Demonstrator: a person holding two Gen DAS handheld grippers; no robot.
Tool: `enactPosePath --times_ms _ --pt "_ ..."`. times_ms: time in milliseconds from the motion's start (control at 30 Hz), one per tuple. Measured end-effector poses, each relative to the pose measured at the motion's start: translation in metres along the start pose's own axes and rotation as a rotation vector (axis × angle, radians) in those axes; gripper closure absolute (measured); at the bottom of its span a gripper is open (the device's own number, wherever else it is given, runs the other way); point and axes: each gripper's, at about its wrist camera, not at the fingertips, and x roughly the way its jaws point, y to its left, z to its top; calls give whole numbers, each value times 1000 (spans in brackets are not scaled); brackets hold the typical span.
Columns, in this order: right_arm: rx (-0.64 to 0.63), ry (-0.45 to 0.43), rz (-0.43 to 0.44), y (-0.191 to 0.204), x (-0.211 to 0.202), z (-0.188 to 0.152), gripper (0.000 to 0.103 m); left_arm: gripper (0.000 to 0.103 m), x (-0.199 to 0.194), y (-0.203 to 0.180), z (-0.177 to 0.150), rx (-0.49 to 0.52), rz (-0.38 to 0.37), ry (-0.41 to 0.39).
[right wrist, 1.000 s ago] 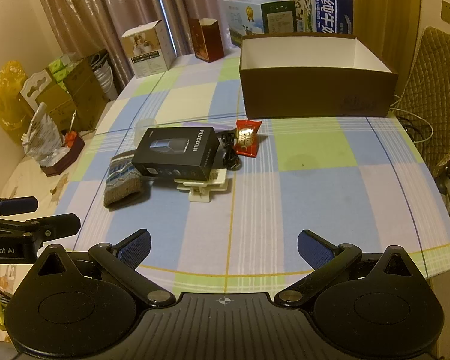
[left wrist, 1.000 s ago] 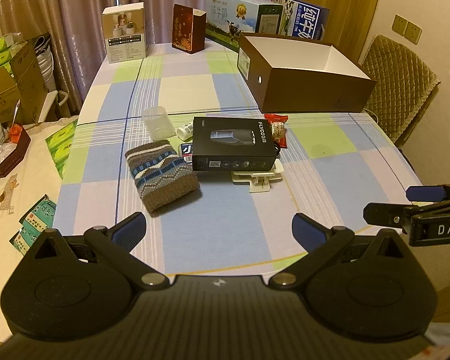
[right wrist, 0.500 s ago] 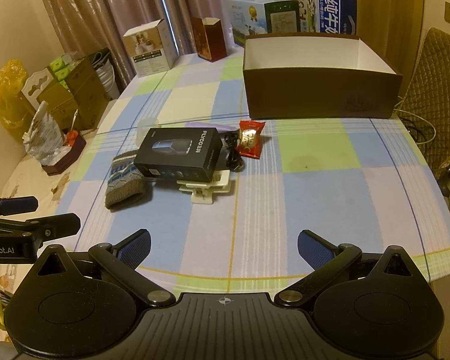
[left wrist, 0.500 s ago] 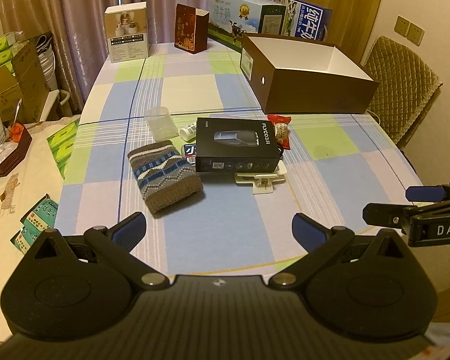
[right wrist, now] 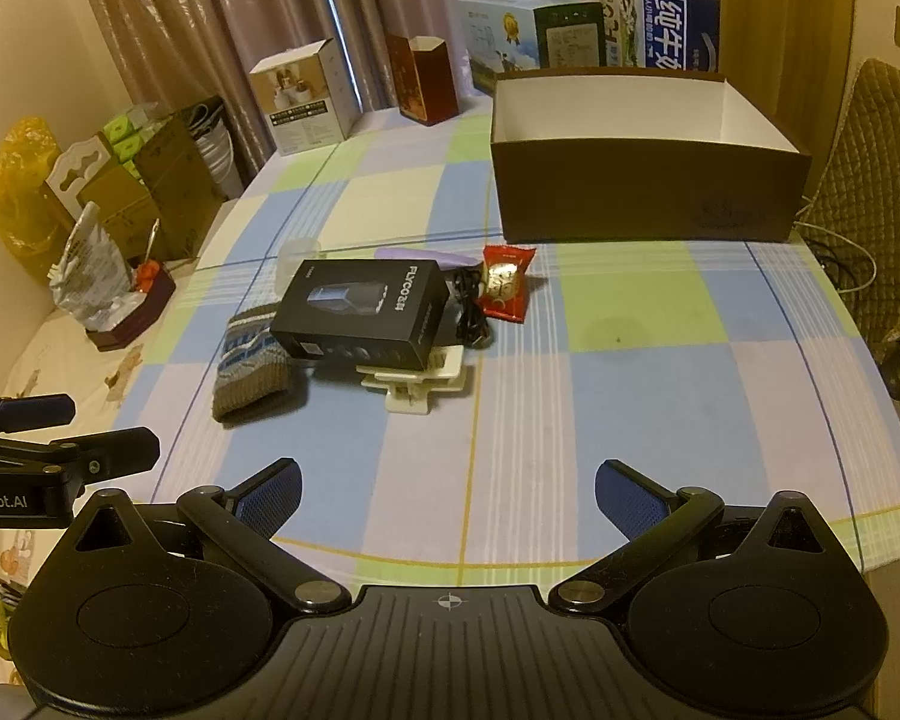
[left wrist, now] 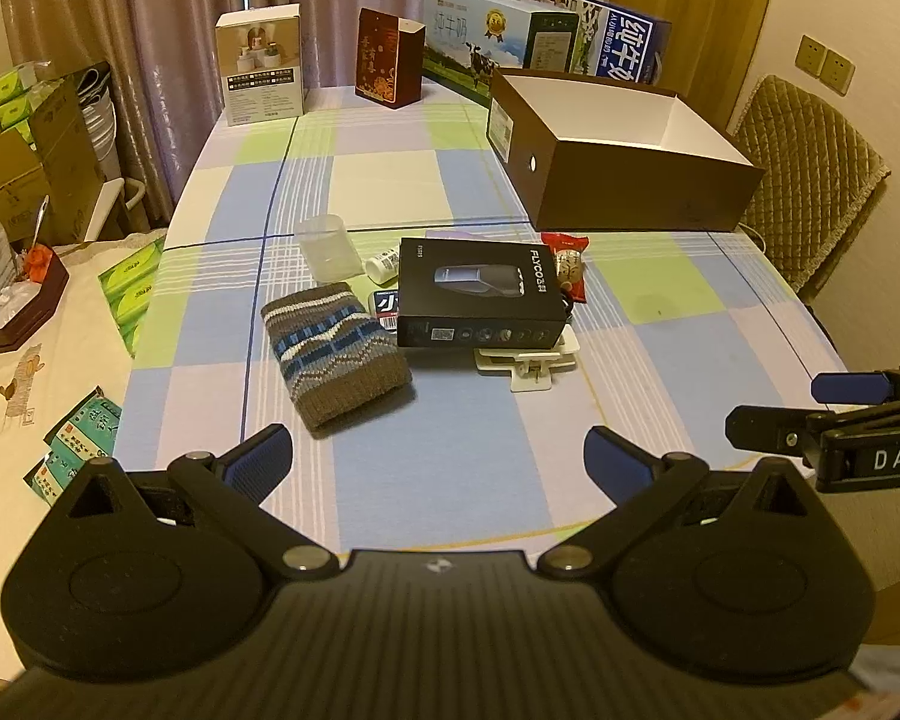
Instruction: Organize objects
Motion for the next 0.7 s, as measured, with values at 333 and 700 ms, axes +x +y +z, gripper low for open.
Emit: enactPosePath --times_ms 333,700 --pt "-11 -7 10 -2 2 5 2 1 1 0 1 -2 0 2" --pt "-39 -11 8 -2 10 13 2 1 8 2 9 -14 13 12"
